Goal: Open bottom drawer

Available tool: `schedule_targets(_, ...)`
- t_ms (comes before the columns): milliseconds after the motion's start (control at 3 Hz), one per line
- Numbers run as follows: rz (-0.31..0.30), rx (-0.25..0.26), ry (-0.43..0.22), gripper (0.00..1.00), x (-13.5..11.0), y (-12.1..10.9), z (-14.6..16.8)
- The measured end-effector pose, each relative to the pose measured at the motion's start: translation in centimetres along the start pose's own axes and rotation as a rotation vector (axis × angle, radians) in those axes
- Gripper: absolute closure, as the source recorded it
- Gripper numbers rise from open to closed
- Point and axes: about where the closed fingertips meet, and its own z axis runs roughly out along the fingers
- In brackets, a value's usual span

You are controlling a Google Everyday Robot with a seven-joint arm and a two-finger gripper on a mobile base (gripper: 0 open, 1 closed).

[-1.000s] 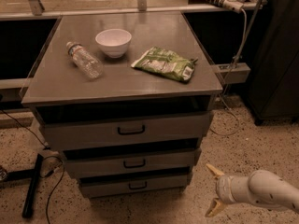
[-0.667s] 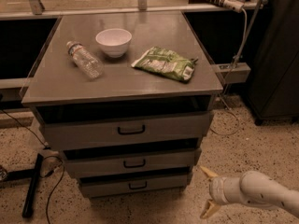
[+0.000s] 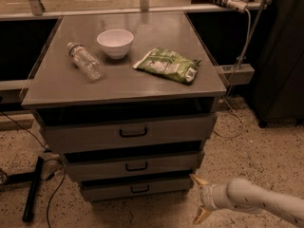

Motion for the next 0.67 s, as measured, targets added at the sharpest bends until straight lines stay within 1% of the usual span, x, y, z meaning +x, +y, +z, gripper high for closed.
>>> schedule_targets(333,0.004,0.007,-0.001,0.0,1.2,0.7,2.7)
schedule_targets(667,0.017,0.031,-0.02,0.0,2.8,1.1,5.3)
